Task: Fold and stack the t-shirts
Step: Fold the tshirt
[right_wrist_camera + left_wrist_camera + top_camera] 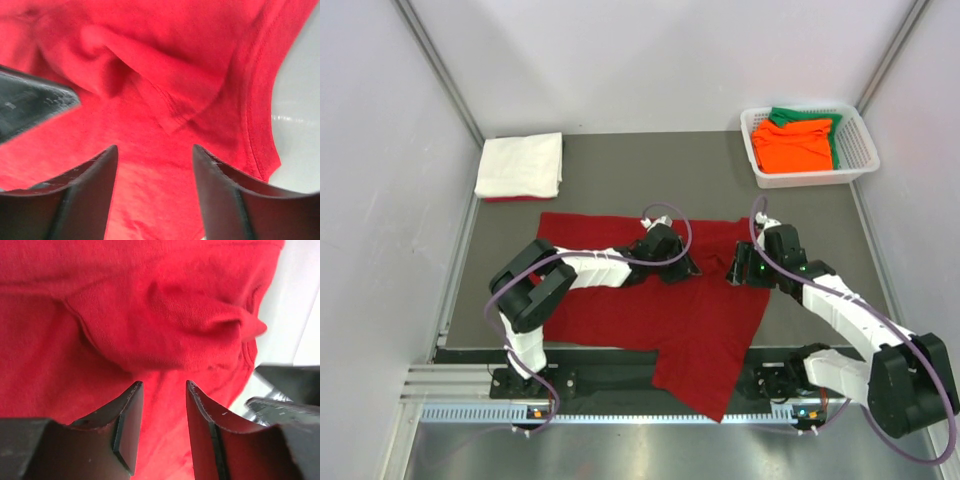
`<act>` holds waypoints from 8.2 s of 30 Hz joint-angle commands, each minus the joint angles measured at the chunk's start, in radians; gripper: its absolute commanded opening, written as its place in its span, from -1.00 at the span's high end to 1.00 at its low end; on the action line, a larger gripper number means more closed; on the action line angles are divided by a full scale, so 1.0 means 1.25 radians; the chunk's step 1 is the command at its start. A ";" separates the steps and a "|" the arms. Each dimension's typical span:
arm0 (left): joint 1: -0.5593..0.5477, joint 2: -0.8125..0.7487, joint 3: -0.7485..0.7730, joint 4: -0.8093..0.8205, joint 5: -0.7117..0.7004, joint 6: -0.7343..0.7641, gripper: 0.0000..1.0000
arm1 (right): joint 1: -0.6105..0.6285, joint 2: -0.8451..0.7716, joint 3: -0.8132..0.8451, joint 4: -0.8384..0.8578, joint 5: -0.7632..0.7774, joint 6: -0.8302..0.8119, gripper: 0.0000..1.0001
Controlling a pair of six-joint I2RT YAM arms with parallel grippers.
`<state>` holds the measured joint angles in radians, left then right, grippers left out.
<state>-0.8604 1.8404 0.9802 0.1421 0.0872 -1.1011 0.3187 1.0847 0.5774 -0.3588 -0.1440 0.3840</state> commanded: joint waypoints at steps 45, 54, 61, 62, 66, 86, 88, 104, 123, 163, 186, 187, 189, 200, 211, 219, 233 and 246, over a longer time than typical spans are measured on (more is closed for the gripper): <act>0.023 -0.043 0.200 -0.339 0.094 0.233 1.00 | -0.068 -0.049 0.011 -0.109 -0.118 0.006 1.00; 0.035 -0.048 0.175 -0.368 0.124 0.255 1.00 | -0.067 -0.095 0.011 -0.163 -0.134 0.054 1.00; 0.039 -0.019 0.183 -0.370 0.135 0.265 1.00 | -0.053 -0.149 -0.013 -0.200 -0.108 0.108 1.00; 0.040 -0.016 0.182 -0.370 0.139 0.265 1.00 | -0.049 -0.156 -0.029 -0.200 -0.104 0.115 1.00; 0.045 -0.014 0.182 -0.379 0.146 0.272 1.00 | -0.030 -0.189 -0.062 -0.196 -0.102 0.159 1.00; 0.319 -0.228 0.247 -0.617 0.103 0.524 0.13 | -0.176 0.198 0.324 -0.090 0.008 -0.031 -0.52; 0.364 -0.243 0.231 -0.585 0.038 0.521 0.13 | -0.193 0.252 0.377 -0.079 0.022 -0.047 -0.51; 0.621 -0.115 0.168 -0.495 0.037 0.483 0.27 | -0.223 0.475 0.396 0.067 -0.060 -0.084 -0.41; 0.710 -0.108 0.144 -0.476 0.063 0.556 0.14 | -0.212 0.530 0.344 0.152 0.199 0.012 1.00; 0.725 0.220 0.427 -0.407 0.008 0.604 0.27 | -0.212 0.615 0.546 0.065 0.232 -0.105 1.00; 0.748 0.214 0.401 -0.450 0.011 0.597 1.00 | -0.217 0.622 0.501 0.099 0.216 -0.073 1.00; 0.752 0.219 0.409 -0.455 -0.001 0.594 1.00 | -0.218 0.623 0.500 0.102 0.217 -0.072 1.00; 0.763 0.211 0.412 -0.446 -0.017 0.585 1.00 | -0.217 0.623 0.499 0.108 0.212 -0.065 1.00; 0.782 0.151 0.423 -0.417 -0.091 0.580 1.00 | -0.202 0.643 0.560 0.110 0.218 -0.034 1.00; 0.779 0.082 0.485 -0.624 -0.219 0.493 0.31 | -0.183 0.664 0.741 -0.150 0.275 -0.046 0.26; 0.779 -0.245 0.180 -0.751 -0.169 0.386 -0.35 | -0.165 0.449 0.629 -0.304 0.240 -0.020 -0.42; 0.772 -0.492 -0.093 -0.969 -0.121 0.259 0.21 | -0.039 0.276 0.465 -0.355 0.093 0.025 -0.47; 0.772 -0.448 -0.150 -0.898 -0.056 0.217 0.60 | -0.001 0.218 0.400 -0.363 0.029 0.012 -0.47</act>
<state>0.1066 1.2392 0.8162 -1.0142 -0.0147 -0.7879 0.3042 1.4094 1.0798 -0.8154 -0.0746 0.3946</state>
